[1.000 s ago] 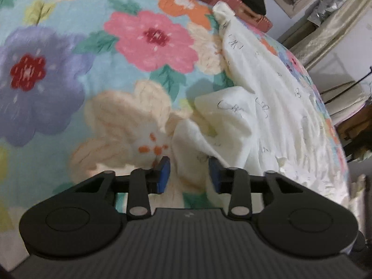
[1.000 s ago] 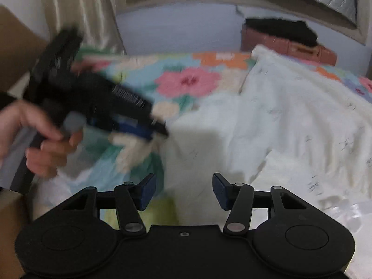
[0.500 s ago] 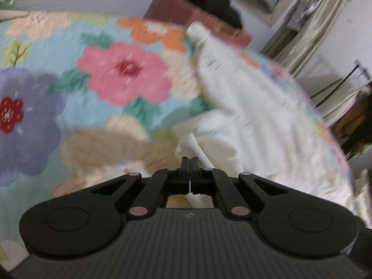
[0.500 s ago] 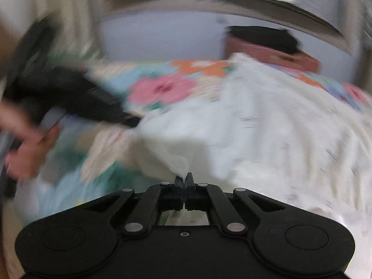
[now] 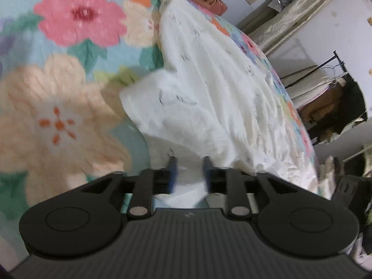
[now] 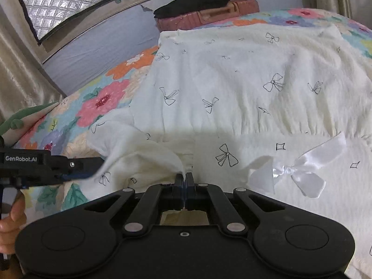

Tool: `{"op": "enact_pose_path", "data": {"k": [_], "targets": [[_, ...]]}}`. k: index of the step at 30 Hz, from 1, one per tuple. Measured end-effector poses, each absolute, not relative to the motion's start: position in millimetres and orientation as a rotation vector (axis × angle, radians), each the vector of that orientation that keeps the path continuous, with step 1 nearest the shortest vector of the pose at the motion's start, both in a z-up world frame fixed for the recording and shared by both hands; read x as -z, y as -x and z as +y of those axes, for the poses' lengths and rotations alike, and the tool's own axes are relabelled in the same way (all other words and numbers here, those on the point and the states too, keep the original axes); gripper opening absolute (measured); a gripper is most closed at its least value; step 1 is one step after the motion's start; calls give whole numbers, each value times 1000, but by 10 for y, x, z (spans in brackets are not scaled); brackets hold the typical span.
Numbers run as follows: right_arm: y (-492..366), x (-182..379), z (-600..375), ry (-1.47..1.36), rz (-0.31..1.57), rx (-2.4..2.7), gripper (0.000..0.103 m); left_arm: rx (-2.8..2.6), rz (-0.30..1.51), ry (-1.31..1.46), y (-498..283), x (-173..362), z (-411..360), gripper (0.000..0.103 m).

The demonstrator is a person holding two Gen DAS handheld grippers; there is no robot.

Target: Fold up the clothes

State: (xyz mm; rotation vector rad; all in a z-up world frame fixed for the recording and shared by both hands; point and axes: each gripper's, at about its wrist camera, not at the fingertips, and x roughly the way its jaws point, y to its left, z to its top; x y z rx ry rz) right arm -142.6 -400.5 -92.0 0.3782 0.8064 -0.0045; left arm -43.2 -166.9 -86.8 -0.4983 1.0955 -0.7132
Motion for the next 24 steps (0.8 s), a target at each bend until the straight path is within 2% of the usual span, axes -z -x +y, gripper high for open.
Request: {"op": "enact_pose_path", "data": {"k": [1, 3, 5, 8, 15, 18, 20, 24], "targets": [[1426, 936, -4017, -390, 805, 6, 0, 717, 1112, 527, 448, 901, -1671, 57], [1376, 993, -4057, -417, 802, 12, 0, 696, 1136, 620, 479, 989, -1656, 65], [1362, 1032, -4097, -446, 815, 23, 0, 656, 1134, 719, 522, 1086, -1639, 65], [1369, 1076, -4147, -493, 809, 36, 0, 659, 1128, 707, 574, 1171, -1716, 64], [1443, 1086, -4250, -550, 795, 65, 0, 629, 1098, 735, 937, 1002, -1610, 68], [1513, 1002, -4280, -578, 774, 58, 0, 579, 1057, 468, 958, 980, -1765, 67], [1551, 960, -4302, -617, 753, 26, 0, 572, 955, 290, 1001, 908, -1913, 67], [1591, 890, -4311, -636, 717, -10, 1, 641, 872, 153, 1015, 879, -2172, 68]]}}
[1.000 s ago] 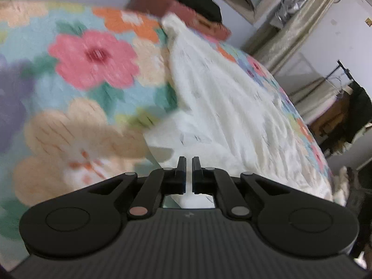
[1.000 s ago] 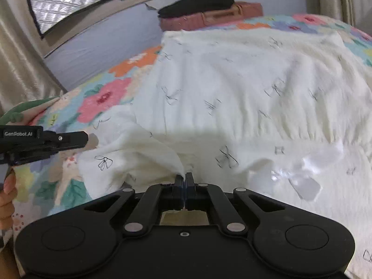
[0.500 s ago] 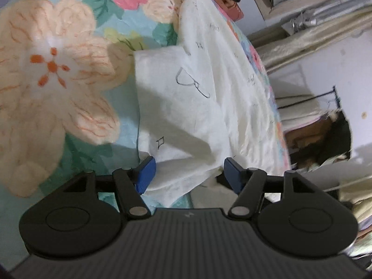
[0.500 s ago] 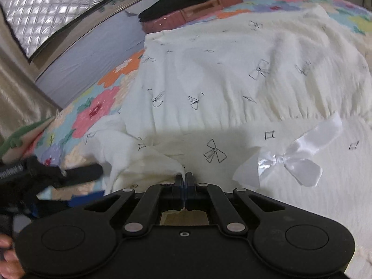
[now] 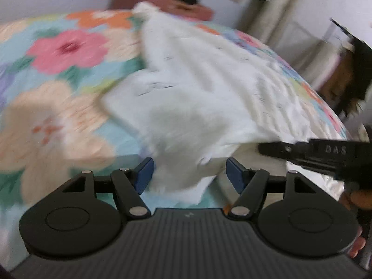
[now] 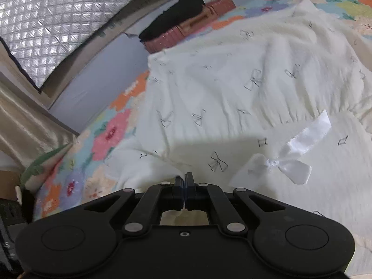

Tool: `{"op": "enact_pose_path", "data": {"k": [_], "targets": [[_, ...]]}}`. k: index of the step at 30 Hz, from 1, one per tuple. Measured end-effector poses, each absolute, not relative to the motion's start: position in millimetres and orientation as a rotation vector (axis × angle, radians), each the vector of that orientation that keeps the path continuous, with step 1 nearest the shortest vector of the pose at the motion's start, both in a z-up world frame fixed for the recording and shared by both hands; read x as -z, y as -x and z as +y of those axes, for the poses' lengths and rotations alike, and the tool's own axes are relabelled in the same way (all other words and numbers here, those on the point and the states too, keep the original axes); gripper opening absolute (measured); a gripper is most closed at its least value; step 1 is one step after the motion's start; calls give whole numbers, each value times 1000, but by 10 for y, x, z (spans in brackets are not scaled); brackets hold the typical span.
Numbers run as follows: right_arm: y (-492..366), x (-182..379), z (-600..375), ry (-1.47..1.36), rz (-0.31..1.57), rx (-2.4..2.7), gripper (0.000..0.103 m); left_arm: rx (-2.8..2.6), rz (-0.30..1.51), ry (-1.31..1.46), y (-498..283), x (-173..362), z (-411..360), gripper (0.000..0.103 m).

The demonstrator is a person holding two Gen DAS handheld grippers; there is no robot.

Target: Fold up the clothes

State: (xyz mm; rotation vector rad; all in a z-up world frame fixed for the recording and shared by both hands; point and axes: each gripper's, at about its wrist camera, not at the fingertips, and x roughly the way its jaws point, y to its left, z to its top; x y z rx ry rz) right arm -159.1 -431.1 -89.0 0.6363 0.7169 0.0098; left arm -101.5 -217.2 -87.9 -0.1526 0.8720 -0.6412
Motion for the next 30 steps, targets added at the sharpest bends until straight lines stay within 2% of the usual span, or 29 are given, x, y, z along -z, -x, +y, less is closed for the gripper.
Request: {"op": "enact_pose_path", "data": {"k": [2, 3, 4, 5, 6, 7, 8, 10, 11, 12, 14, 19, 21, 23, 28, 30], "targets": [[1588, 883, -4310, -639, 711, -19, 1, 639, 865, 107, 999, 927, -2256, 66], [1581, 891, -4309, -645, 711, -22, 1, 621, 869, 73, 994, 957, -2275, 53], [1574, 899, -4308, -650, 710, -25, 1, 606, 860, 31, 1003, 968, -2286, 31], [1571, 908, -4301, -653, 713, -36, 1, 595, 837, -18, 1027, 959, -2287, 20], [1569, 915, -4287, -655, 721, -54, 1, 590, 820, -54, 1043, 943, -2285, 6], [1570, 913, -4257, -657, 736, -76, 2, 588, 811, -64, 1042, 912, -2272, 4], [1594, 892, -4203, -650, 748, -91, 10, 582, 805, -58, 1031, 876, -2250, 4], [1664, 817, -4058, -592, 765, -125, 13, 565, 788, -51, 1013, 804, -2197, 3], [1699, 779, -3984, -562, 773, -142, 21, 548, 773, -57, 1010, 767, -2155, 3], [1739, 751, -3897, -536, 772, -167, 42, 529, 760, -60, 1009, 719, -2097, 3], [1818, 699, -3719, -484, 767, -219, 61, 507, 724, -51, 1032, 589, -1951, 3], [1772, 771, -3325, -217, 852, -255, 62, 365, 496, -132, 1271, 106, -1579, 3], [1740, 866, -3281, -180, 899, -247, 62, 315, 477, -139, 1337, 61, -1476, 3], [1706, 946, -3299, -212, 946, -253, 62, 299, 549, -146, 1271, 173, -1423, 5], [1736, 944, -3394, -268, 965, -241, 61, 280, 935, -56, 889, 655, -1314, 6], [1812, 891, -3434, -295, 964, -231, 61, 257, 933, -33, 871, 640, -1265, 6]]}}
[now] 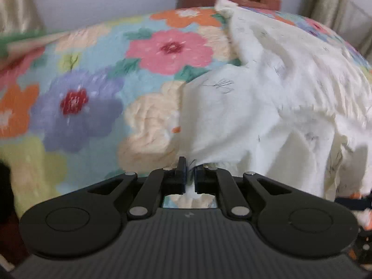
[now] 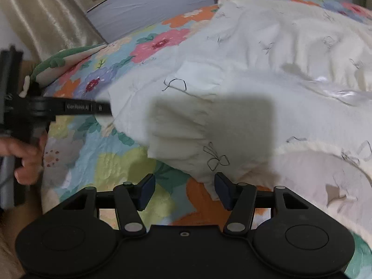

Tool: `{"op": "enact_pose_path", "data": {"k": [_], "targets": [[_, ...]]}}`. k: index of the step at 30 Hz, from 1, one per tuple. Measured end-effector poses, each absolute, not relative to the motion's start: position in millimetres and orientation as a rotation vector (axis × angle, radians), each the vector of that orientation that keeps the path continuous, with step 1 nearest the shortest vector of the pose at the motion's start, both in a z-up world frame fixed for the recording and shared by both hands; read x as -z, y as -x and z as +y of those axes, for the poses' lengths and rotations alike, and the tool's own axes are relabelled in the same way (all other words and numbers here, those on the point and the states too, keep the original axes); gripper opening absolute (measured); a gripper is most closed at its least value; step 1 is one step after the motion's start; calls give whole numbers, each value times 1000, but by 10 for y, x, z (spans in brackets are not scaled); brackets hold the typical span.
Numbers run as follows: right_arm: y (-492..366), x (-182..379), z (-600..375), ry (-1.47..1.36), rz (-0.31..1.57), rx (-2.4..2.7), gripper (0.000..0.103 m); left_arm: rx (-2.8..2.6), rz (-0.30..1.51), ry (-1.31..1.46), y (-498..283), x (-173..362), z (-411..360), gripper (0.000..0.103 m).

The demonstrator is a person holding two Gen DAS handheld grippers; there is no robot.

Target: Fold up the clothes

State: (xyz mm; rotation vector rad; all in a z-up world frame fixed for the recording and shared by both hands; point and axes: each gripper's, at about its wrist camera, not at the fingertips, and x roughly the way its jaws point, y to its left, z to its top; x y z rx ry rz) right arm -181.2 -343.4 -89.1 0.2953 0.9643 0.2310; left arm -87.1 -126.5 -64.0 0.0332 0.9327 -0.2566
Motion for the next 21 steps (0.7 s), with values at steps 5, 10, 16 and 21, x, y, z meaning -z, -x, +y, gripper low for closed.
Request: {"op": "enact_pose_path", "data": {"k": [5, 10, 16, 21], "targets": [[2080, 603, -3692, -323, 887, -148, 62, 171, 774, -92, 960, 361, -1229, 15], [2459, 261, -4182, -371, 806, 0, 62, 185, 719, -93, 1086, 112, -1185, 23], [3086, 244, -4978, -605, 772, 265, 68, 423, 880, 81, 1329, 132, -1277, 44], [3437, 627, -5356, -893, 689, 465, 68, 672, 1010, 119, 1460, 492, -1759, 52]]}}
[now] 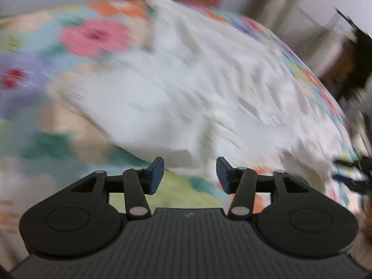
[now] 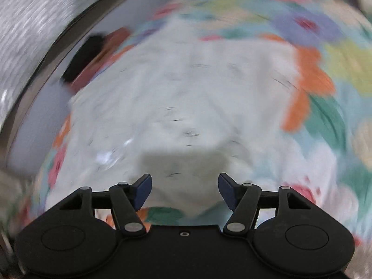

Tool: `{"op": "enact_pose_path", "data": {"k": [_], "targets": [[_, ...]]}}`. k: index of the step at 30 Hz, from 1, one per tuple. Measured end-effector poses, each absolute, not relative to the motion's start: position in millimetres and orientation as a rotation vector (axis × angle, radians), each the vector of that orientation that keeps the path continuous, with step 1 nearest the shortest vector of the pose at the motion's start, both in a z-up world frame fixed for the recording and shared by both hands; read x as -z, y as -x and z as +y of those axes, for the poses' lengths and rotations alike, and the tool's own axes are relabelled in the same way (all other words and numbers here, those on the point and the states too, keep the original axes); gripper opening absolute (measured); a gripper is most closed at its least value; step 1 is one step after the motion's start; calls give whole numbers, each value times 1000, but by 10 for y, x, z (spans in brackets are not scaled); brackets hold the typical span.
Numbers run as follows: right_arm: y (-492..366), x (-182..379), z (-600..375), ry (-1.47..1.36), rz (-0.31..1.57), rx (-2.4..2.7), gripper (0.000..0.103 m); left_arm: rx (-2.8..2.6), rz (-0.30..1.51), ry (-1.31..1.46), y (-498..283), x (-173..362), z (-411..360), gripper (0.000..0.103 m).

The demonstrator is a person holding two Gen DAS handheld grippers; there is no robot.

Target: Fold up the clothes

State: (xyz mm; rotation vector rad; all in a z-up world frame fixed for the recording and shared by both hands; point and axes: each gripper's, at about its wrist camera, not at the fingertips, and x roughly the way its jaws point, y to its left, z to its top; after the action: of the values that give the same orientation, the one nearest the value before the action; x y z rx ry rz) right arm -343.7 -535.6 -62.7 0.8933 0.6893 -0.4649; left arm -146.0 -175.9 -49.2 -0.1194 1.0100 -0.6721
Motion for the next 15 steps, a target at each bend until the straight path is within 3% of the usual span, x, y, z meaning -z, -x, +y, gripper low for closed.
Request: {"op": "enact_pose_path", "data": {"k": [6, 11, 12, 14, 15], "targets": [[3236, 655, -5115, -777, 762, 456, 68, 681, 876, -131, 1628, 748, -2276, 61], [3278, 825, -5234, -901, 759, 538, 72, 639, 842, -187, 1606, 812, -2415, 61], [3292, 899, -5285, -947, 743, 555, 72, 628, 848, -166, 1583, 819, -2415, 58], [3305, 1005, -5390, -1031, 730, 563, 73, 604, 846, -118, 1534, 820, -2395, 31], [3294, 1009, -5380, -1034, 710, 556, 67, 605, 847, -93, 1507, 806, -2378, 19]]}}
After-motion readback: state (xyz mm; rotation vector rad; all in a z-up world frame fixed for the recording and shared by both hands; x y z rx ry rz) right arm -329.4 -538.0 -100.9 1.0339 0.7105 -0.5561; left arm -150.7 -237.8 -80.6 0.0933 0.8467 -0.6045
